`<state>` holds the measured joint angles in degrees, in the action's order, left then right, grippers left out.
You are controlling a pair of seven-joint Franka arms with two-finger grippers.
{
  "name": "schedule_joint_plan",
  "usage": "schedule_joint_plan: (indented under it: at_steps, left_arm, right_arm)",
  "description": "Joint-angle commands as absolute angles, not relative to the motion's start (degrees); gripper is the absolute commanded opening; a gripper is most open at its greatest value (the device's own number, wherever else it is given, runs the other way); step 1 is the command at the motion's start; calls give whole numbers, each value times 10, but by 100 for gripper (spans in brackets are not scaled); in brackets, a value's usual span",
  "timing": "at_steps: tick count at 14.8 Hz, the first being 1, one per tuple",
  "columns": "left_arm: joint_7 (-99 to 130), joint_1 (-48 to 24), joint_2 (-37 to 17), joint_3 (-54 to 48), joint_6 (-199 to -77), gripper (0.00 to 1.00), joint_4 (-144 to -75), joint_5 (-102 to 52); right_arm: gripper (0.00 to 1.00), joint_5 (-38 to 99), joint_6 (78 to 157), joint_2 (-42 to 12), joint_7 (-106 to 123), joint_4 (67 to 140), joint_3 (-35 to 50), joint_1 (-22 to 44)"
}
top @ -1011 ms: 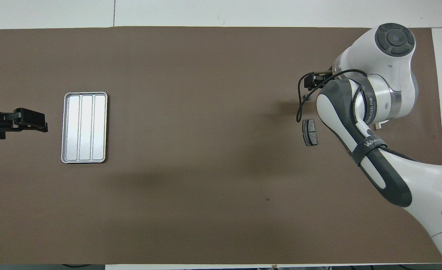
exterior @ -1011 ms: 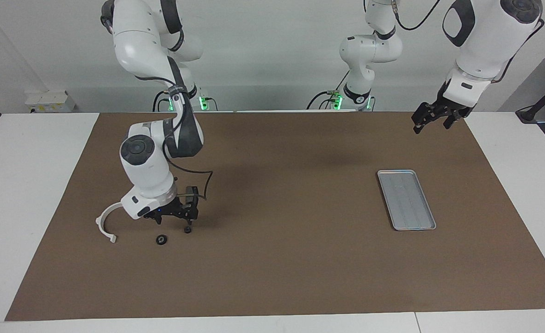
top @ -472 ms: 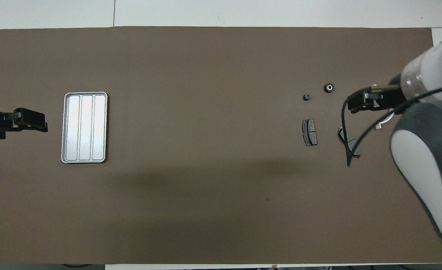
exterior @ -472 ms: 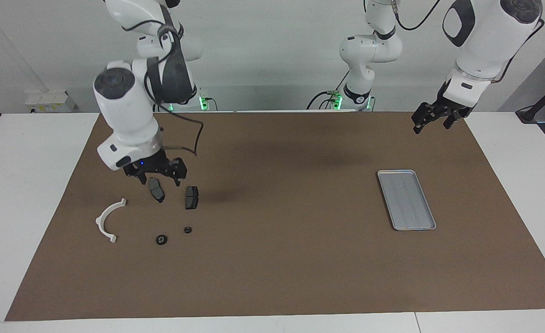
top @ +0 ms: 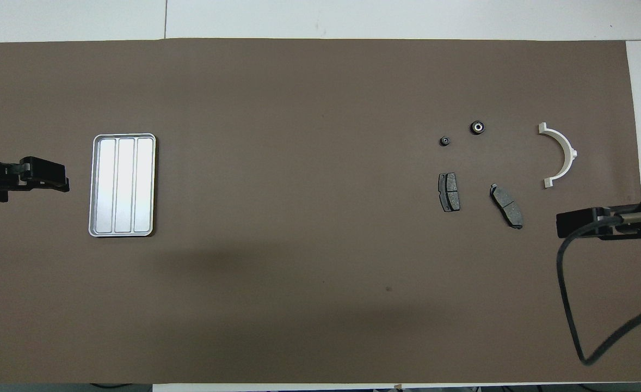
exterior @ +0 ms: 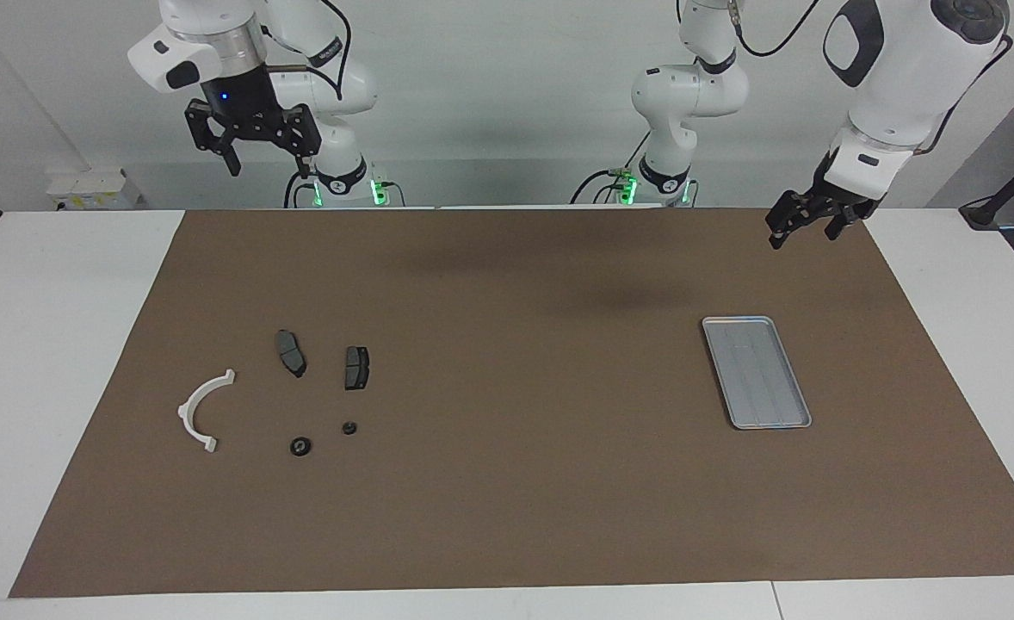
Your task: Place bearing gear from tray to pile
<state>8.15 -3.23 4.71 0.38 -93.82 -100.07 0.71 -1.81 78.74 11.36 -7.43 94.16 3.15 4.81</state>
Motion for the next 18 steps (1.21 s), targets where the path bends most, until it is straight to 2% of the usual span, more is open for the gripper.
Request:
schedule_joint_plan:
  at_steps: [1,18]
  left_arm:
    - [80,-36,54,7,-929,100,-998,2]
    - [80,-36,54,7,-929,100,-998,2]
  right_arm:
    - [100,-4,776,117,-43,948,33,36]
    - [100,23,822,113,-76,943,33,28]
